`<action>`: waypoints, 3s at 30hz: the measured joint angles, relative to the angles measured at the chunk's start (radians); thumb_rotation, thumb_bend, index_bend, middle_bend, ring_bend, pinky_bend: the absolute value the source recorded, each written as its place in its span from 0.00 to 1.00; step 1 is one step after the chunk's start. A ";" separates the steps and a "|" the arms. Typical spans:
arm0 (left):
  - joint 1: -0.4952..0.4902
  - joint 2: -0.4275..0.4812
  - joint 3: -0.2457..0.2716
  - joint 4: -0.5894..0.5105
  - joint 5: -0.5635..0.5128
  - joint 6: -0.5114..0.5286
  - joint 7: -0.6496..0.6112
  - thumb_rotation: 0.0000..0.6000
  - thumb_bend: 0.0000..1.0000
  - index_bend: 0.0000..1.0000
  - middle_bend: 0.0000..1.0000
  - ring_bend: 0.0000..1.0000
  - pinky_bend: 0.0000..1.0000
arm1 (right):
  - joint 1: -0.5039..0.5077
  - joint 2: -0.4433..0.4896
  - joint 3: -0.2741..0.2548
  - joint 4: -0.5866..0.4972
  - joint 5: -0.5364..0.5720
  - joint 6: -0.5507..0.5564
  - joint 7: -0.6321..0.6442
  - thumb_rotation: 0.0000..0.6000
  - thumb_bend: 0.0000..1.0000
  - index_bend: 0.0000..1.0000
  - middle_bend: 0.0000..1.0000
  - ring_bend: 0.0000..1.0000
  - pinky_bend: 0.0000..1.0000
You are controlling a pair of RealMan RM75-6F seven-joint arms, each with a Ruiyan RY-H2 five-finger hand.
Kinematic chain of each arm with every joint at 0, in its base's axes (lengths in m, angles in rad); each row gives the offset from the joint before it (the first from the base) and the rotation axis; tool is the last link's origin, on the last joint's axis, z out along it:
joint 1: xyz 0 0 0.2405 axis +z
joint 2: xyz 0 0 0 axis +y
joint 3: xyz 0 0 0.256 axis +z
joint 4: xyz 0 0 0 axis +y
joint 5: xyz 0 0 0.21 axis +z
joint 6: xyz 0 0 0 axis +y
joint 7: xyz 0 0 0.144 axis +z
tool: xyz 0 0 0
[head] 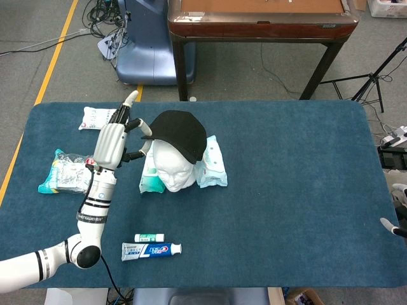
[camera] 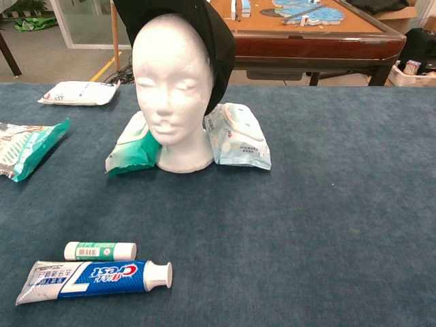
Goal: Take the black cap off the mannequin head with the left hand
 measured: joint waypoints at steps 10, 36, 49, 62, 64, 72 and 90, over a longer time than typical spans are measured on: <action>-0.039 -0.007 -0.027 0.066 -0.083 -0.029 0.024 1.00 0.36 0.61 0.00 0.00 0.10 | 0.001 0.001 0.000 0.001 0.001 -0.002 0.003 1.00 0.00 0.29 0.32 0.19 0.38; -0.074 0.011 -0.078 0.247 -0.295 -0.111 0.002 1.00 0.36 0.61 0.00 0.00 0.10 | 0.010 -0.005 -0.001 0.002 0.003 -0.014 -0.008 1.00 0.00 0.29 0.32 0.19 0.38; -0.015 0.072 -0.054 0.271 -0.277 -0.102 -0.054 1.00 0.36 0.61 0.00 0.00 0.10 | 0.014 -0.010 -0.003 0.001 0.005 -0.018 -0.023 1.00 0.00 0.29 0.32 0.19 0.38; 0.041 0.101 -0.015 0.309 -0.240 -0.106 -0.119 1.00 0.36 0.61 0.00 0.00 0.10 | 0.021 -0.016 -0.004 -0.001 0.008 -0.027 -0.040 1.00 0.00 0.29 0.32 0.19 0.38; 0.042 0.101 -0.012 0.320 -0.239 -0.111 -0.123 1.00 0.36 0.61 0.00 0.00 0.10 | 0.021 -0.017 -0.005 -0.002 0.007 -0.027 -0.042 1.00 0.00 0.29 0.32 0.19 0.38; 0.056 0.099 -0.002 0.341 -0.203 -0.113 -0.183 1.00 0.36 0.61 0.00 0.00 0.10 | 0.023 -0.016 -0.003 0.001 0.012 -0.029 -0.038 1.00 0.00 0.29 0.32 0.19 0.38; 0.268 0.163 0.116 0.202 0.000 0.050 -0.367 1.00 0.36 0.62 0.00 0.00 0.10 | 0.031 -0.028 -0.007 -0.003 0.012 -0.038 -0.072 1.00 0.00 0.29 0.32 0.19 0.38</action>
